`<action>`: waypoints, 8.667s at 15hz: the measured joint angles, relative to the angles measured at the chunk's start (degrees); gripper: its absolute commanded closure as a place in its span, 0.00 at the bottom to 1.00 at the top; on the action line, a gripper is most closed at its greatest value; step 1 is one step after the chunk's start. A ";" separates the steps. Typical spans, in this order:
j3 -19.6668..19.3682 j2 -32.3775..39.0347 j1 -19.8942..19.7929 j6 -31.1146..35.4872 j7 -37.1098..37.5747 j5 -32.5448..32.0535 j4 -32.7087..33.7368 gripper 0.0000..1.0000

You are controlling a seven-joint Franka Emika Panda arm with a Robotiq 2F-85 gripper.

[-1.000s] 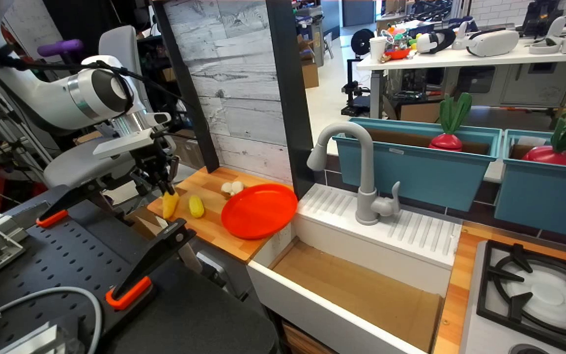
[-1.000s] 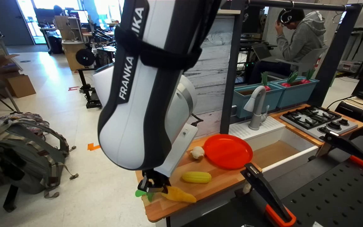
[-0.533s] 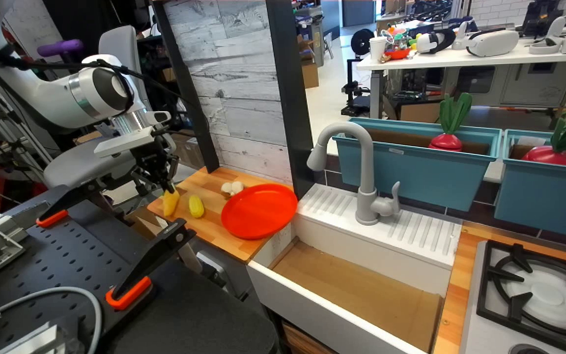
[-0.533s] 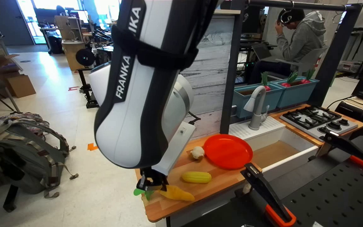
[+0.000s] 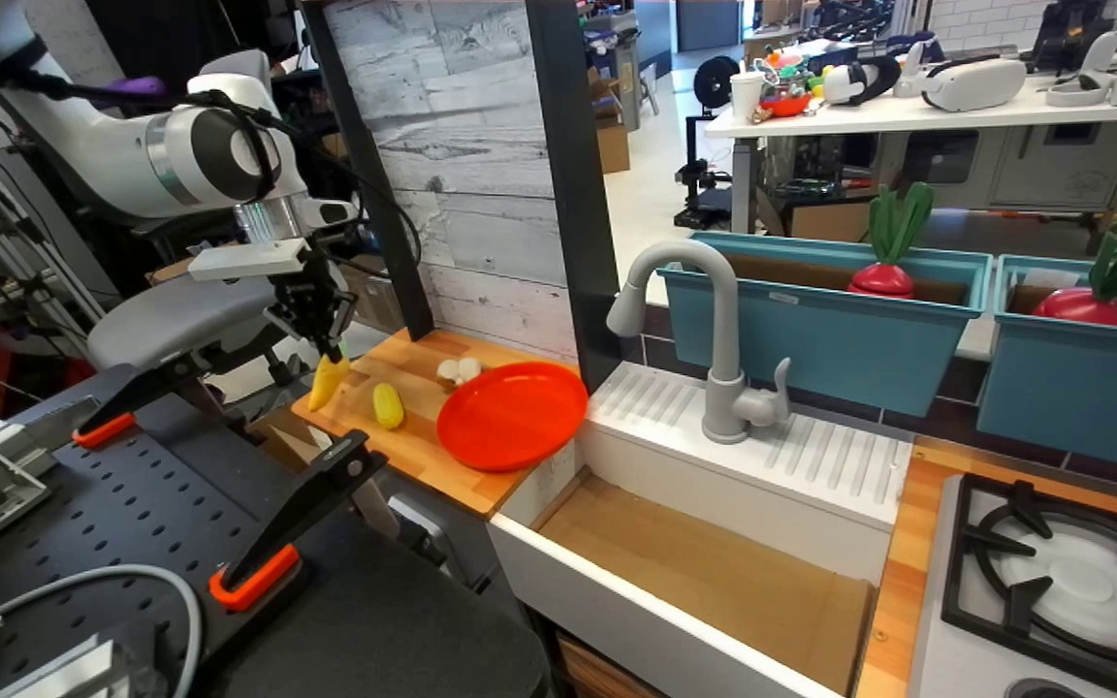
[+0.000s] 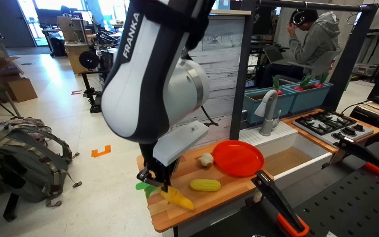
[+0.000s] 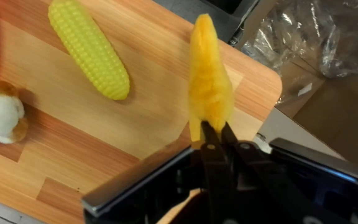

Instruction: Move the carrot plushie away from you, then turn the tap nozzle to the right, finally, put the doll on the orange plate

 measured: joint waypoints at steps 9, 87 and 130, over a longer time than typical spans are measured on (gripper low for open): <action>5.66 -5.75 -13.86 8.09 0.02 15.40 -7.45 0.98; 10.68 -31.20 -45.43 10.13 -22.03 46.30 -37.78 0.00; 0.97 -27.37 -43.83 10.13 -8.09 55.85 -25.06 0.00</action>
